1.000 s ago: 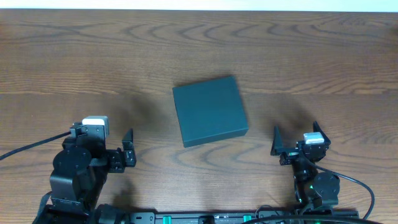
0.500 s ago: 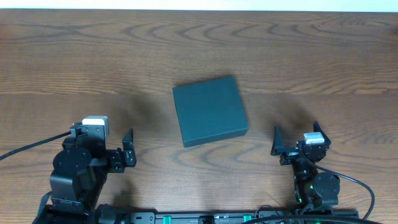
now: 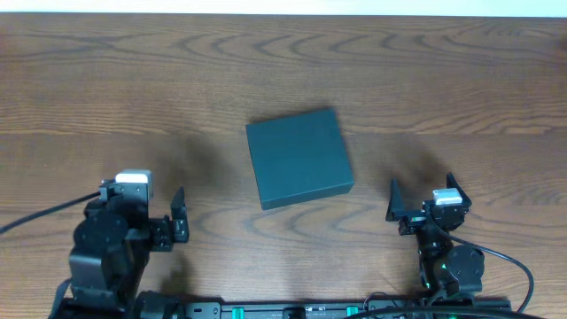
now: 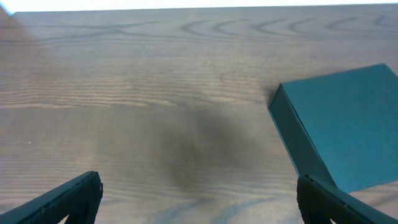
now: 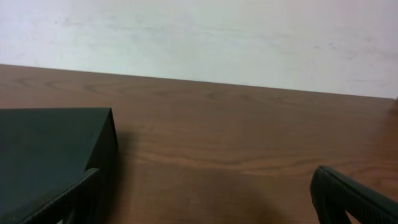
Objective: Pack container
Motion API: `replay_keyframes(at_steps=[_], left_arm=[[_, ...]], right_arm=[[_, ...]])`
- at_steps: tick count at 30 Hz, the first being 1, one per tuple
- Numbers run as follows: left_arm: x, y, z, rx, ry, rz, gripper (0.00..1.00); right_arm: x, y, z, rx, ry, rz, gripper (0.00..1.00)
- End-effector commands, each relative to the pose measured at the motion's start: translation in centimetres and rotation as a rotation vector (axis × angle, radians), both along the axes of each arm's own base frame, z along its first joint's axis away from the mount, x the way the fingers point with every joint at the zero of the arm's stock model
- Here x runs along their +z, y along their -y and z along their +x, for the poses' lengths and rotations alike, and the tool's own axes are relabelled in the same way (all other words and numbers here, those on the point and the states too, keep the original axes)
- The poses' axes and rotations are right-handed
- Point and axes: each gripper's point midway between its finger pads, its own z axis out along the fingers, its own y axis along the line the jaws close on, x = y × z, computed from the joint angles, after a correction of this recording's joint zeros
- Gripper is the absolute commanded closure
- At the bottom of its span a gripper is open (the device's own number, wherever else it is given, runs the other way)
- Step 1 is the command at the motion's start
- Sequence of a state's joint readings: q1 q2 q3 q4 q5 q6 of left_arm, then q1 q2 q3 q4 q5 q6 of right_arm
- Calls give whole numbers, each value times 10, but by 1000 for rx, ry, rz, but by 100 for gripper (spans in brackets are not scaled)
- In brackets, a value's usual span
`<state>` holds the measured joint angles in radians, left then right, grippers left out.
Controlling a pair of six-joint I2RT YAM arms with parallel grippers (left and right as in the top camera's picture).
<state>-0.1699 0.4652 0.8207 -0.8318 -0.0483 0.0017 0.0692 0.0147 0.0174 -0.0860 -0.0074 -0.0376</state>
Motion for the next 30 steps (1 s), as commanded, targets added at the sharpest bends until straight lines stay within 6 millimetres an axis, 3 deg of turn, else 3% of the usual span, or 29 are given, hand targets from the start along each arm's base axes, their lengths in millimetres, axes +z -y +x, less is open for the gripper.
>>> replay_keyframes(at_steps=[1, 5, 9, 15, 21, 26, 30], left_arm=[[-3, 2, -9, -26, 38, -4, 1], [-9, -1, -13, -13, 125, -20, 1], [-33, -1, -10, -12, 186, -29, 1], [-49, 2, 11, -11, 345, -48, 1], [-53, -1, 35, 19, 490, -54, 1], [-57, -8, 43, 64, 568, -49, 1], [-72, -7, 46, 62, 543, -41, 1]], right_arm=[[-1, 2, 0, -10, 5, -1, 1], [-1, 2, 0, -10, 5, -1, 1], [-1, 2, 0, -10, 5, -1, 1], [-1, 2, 0, -10, 5, -1, 1], [-1, 2, 0, -10, 5, -1, 1], [-1, 3, 0, -10, 5, -1, 1], [-1, 2, 0, -10, 5, -1, 1]])
